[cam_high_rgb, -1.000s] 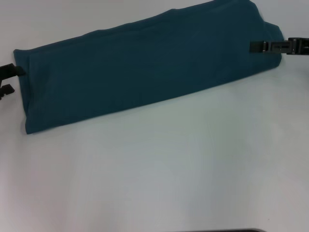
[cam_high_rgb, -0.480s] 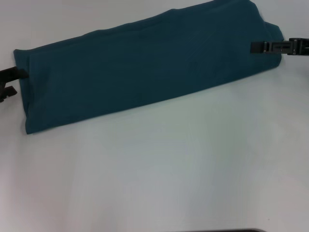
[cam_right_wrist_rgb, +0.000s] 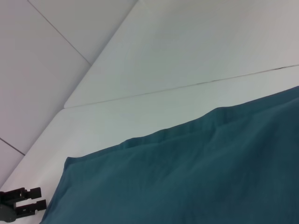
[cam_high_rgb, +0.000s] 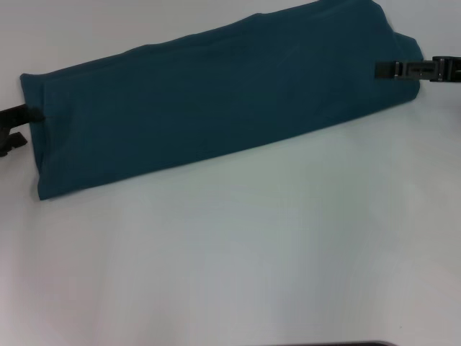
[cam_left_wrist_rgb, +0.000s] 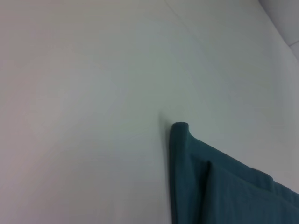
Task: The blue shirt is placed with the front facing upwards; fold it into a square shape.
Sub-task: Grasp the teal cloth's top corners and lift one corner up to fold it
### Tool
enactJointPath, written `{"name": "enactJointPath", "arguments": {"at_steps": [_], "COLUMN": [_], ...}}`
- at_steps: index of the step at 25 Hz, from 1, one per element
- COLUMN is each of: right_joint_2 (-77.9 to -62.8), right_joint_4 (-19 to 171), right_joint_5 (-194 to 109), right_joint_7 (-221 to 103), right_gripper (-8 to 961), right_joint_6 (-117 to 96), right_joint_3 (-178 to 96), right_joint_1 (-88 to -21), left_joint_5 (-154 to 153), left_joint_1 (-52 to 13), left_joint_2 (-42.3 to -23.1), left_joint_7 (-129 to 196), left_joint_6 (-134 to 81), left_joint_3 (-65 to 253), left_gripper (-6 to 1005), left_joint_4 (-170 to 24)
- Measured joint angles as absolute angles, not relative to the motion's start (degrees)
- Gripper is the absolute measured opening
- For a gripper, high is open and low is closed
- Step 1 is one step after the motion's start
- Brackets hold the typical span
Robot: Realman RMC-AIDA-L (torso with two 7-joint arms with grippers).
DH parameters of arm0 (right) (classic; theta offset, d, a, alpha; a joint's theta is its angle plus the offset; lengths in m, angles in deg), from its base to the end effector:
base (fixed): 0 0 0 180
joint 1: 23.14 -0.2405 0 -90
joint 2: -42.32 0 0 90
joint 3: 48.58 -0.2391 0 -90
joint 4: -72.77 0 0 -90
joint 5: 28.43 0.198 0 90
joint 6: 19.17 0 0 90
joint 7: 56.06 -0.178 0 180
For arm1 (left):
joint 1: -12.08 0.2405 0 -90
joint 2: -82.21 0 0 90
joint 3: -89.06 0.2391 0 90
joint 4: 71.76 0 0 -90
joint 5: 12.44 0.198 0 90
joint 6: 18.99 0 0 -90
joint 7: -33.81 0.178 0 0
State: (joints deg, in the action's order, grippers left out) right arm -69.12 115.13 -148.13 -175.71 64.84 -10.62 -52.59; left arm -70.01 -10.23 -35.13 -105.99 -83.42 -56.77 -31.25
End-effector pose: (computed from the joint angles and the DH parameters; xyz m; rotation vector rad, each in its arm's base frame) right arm 0.2775 0.3532 0.0445 -2.3281 1.4409 0.5733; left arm -0.3549 0.3355 0.0245 -1.6087 -1.9344 -0.6538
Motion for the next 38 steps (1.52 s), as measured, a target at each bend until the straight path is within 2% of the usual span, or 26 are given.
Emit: {"name": "enactJointPath", "arguments": {"at_steps": [20,28,38], "right_joint_2": [-68.94,-68.95,-69.28], "right_joint_4": [115.20,115.19,115.13], "right_joint_5": [-148.13,-148.13,-148.13], "right_joint_7": [-175.68,-175.60,-175.57], "right_gripper": [893,891,890], "right_joint_6": [65.09,65.20,65.29], "right_joint_3": [-10.34,-10.34,-10.34], "right_joint_1": [-52.57,-52.47,-52.09], "left_joint_5": [-70.00,-70.00,-69.91], "left_joint_1": [-10.96,-11.84,-9.79], "left_joint_2": [-36.25,-36.15,-35.81], "left_joint_7": [-106.09,-106.99,-109.40], "left_joint_6": [-86.87,-88.67,-88.17], "left_joint_3": [-56.57,-54.76,-55.13], "left_gripper": [724,725,723], "left_joint_4": [-31.37,-31.32,-28.76]}}
